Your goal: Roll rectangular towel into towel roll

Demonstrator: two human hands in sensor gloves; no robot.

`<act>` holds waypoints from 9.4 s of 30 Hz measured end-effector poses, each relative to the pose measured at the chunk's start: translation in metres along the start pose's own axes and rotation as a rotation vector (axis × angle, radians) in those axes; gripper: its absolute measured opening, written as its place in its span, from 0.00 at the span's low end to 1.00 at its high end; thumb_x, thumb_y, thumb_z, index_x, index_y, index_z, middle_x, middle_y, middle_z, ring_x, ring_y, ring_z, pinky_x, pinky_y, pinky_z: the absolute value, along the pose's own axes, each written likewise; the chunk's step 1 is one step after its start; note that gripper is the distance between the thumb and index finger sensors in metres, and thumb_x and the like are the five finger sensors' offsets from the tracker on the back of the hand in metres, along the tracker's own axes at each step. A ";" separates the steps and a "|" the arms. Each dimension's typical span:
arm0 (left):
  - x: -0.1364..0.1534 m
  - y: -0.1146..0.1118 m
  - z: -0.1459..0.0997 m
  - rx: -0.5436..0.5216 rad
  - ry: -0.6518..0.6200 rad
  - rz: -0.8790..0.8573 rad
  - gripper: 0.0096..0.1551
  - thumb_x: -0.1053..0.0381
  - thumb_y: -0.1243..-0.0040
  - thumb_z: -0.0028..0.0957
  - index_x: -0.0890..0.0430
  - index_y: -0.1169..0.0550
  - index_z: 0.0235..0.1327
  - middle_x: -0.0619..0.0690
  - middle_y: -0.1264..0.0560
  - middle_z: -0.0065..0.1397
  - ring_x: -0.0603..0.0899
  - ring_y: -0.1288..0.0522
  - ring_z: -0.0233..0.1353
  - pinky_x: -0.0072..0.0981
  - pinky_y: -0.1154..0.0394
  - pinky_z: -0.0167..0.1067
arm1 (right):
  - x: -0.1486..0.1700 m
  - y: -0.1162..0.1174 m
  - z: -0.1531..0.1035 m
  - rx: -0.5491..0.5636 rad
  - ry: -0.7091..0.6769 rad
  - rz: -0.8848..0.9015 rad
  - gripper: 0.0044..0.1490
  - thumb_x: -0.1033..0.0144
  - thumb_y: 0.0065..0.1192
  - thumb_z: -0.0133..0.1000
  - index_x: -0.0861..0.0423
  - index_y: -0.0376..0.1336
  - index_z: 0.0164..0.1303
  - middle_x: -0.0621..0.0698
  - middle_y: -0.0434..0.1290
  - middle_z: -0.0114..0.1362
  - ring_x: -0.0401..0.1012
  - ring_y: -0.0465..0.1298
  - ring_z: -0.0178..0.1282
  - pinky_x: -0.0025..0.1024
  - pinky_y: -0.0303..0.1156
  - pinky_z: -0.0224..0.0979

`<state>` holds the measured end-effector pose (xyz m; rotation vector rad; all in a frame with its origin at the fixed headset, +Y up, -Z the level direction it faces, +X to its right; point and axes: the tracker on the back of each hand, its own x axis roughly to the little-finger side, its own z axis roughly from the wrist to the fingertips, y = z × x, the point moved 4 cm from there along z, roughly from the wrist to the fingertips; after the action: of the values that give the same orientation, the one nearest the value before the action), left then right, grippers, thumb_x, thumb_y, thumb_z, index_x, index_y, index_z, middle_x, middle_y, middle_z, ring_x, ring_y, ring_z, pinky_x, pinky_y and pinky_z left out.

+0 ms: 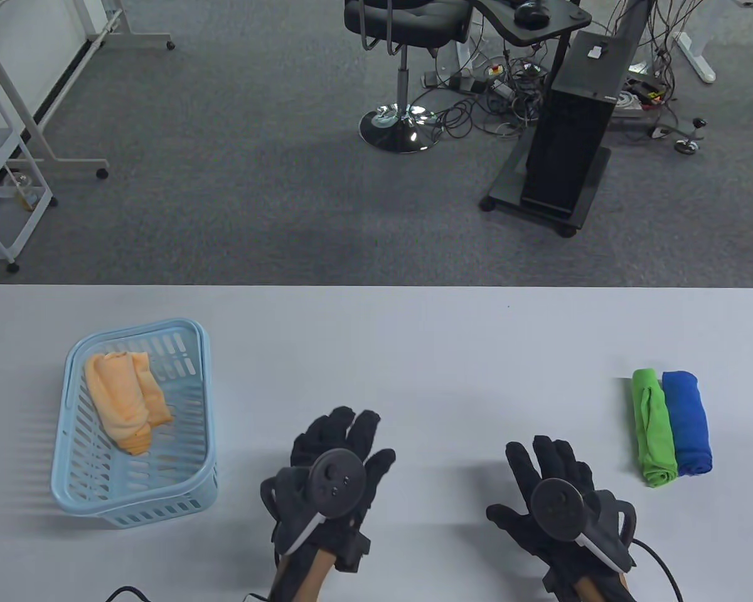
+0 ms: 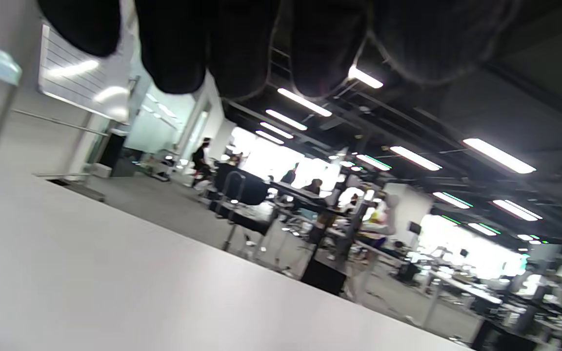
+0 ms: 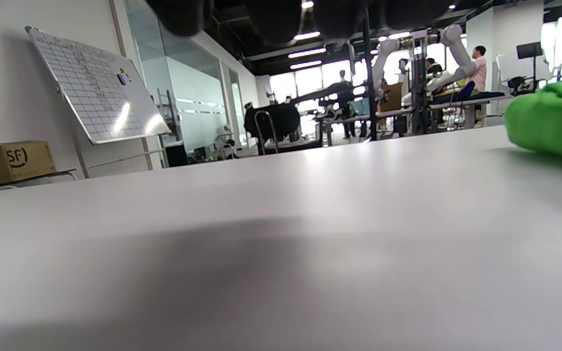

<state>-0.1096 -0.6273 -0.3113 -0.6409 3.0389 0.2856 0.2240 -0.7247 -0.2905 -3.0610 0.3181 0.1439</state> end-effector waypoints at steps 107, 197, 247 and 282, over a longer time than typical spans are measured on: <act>-0.040 -0.118 -0.053 0.351 -0.368 0.191 0.24 0.41 0.35 0.41 0.43 0.11 0.49 0.56 0.22 0.70 0.69 0.34 0.75 0.67 0.39 0.67 | 0.014 0.048 0.009 -0.335 0.102 -0.028 0.62 0.32 0.51 0.37 0.50 0.40 0.78 0.60 0.39 0.81 0.58 0.41 0.82 0.67 0.44 0.77; 0.025 -0.065 -0.049 0.005 0.039 -0.235 0.22 0.46 0.36 0.44 0.52 0.13 0.47 0.51 0.11 0.43 0.60 0.12 0.43 0.62 0.24 0.56 | -0.013 0.024 0.003 -0.218 0.115 -0.066 0.60 0.40 0.67 0.35 0.55 0.53 0.75 0.55 0.62 0.73 0.50 0.71 0.70 0.60 0.59 0.75; 0.057 -0.049 -0.046 -0.054 0.120 -0.435 0.24 0.47 0.37 0.45 0.60 0.15 0.46 0.49 0.09 0.32 0.53 0.08 0.33 0.57 0.20 0.51 | 0.017 -0.009 0.039 -0.119 0.470 0.292 0.30 0.55 0.70 0.36 0.52 0.73 0.48 0.50 0.81 0.49 0.42 0.84 0.42 0.50 0.73 0.64; 0.012 0.081 0.011 -0.075 0.117 -0.008 0.23 0.50 0.36 0.48 0.49 0.19 0.57 0.54 0.12 0.53 0.62 0.12 0.52 0.63 0.26 0.59 | -0.076 0.073 0.040 -0.493 0.068 -0.042 0.60 0.53 0.71 0.38 0.45 0.44 0.78 0.52 0.35 0.81 0.55 0.48 0.81 0.63 0.42 0.79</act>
<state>-0.1532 -0.5578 -0.3085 -0.6987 3.1491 0.3762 0.1317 -0.7776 -0.3266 -3.5642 0.2517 0.1332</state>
